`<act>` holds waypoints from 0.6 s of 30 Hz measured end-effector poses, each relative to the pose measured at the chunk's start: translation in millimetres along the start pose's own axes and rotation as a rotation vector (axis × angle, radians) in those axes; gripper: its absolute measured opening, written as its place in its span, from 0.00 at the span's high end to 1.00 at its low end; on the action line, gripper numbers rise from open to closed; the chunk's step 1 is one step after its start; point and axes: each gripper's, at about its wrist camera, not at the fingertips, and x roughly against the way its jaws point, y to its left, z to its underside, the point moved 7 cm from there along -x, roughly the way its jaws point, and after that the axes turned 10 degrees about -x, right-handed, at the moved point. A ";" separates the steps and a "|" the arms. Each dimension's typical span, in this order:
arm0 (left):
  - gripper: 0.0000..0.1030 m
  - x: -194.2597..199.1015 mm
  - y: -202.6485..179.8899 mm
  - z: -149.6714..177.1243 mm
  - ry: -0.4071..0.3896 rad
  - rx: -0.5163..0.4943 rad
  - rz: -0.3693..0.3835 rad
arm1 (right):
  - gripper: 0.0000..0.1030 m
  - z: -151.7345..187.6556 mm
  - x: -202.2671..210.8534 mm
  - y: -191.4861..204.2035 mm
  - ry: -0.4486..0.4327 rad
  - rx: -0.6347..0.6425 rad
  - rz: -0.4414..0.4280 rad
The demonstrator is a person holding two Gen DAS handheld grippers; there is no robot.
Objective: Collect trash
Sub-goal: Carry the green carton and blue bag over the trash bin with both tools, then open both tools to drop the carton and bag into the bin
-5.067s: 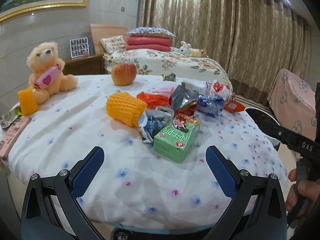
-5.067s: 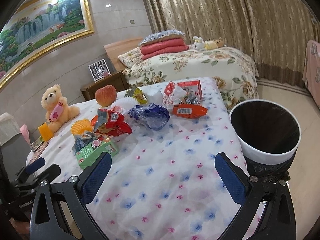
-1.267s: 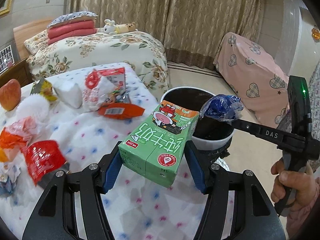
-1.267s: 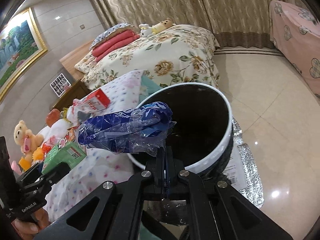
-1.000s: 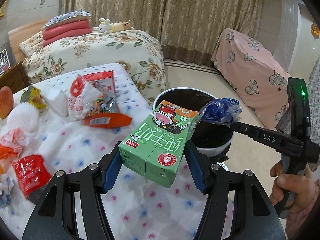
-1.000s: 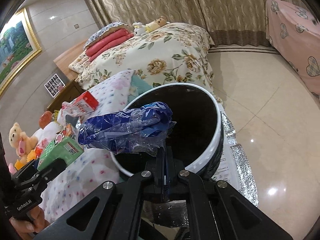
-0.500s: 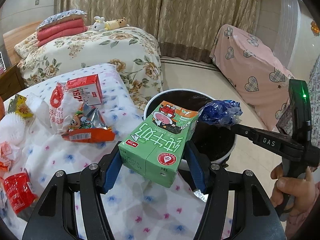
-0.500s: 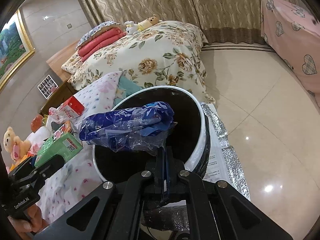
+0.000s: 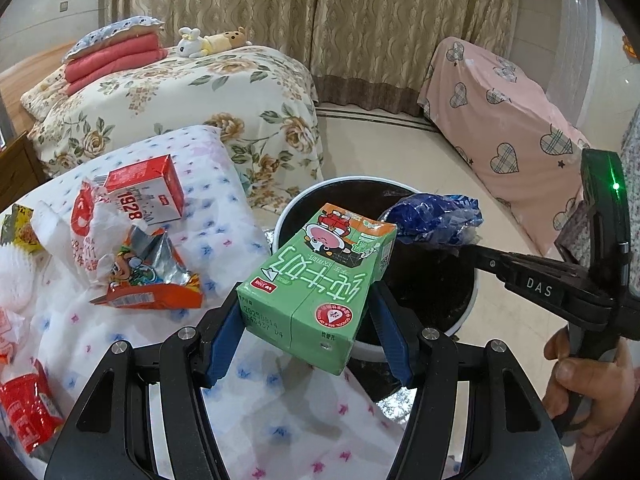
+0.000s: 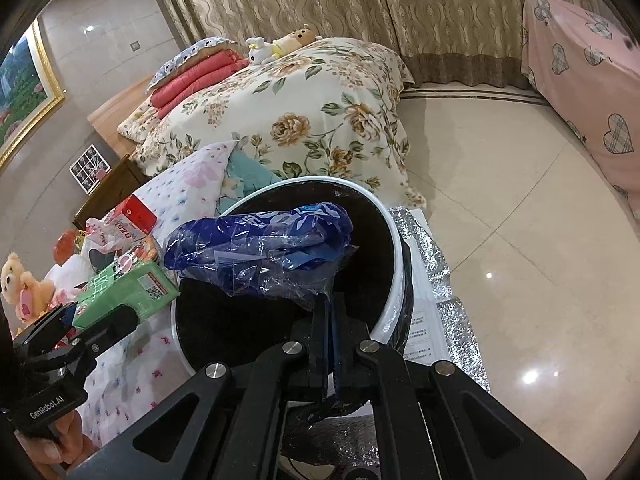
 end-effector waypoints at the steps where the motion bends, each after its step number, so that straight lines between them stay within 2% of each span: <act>1: 0.41 -1.2 -0.6 -0.5 0.002 0.000 0.001 | 0.99 -0.7 -0.9 -0.2 0.003 0.002 0.004; 4: 0.41 -4.0 -1.5 -1.9 0.007 0.000 -0.003 | 0.99 -2.3 -3.0 -2.2 0.008 0.003 0.010; 7: 0.40 -6.8 -0.6 -3.3 0.014 0.006 -0.003 | 0.94 -2.6 -3.5 -3.3 0.011 -0.007 0.011; 10: 0.33 -6.0 -0.9 -3.4 0.016 0.018 0.014 | 0.88 -4.4 -2.8 -4.5 0.011 -0.018 0.016; 11: 0.28 -4.6 -0.4 -3.0 0.014 0.020 0.011 | 0.79 -5.2 -2.3 -4.9 0.008 -0.023 0.017; 12: 0.27 -2.8 0.3 -2.5 0.011 0.023 0.007 | 0.58 -5.6 -1.3 -5.3 0.005 -0.028 0.017; 13: 0.27 -0.5 1.5 -2.1 0.004 0.027 0.008 | 0.50 -5.7 0.9 -4.7 -0.003 -0.032 0.010; 16: 0.27 8.0 5.7 4.3 -0.003 0.041 0.003 | 0.47 -4.2 7.2 -0.4 -0.017 -0.035 -0.001; 18: 0.26 14.1 9.0 10.1 -0.008 0.055 0.003 | 0.37 -1.6 10.9 4.3 -0.024 -0.040 -0.018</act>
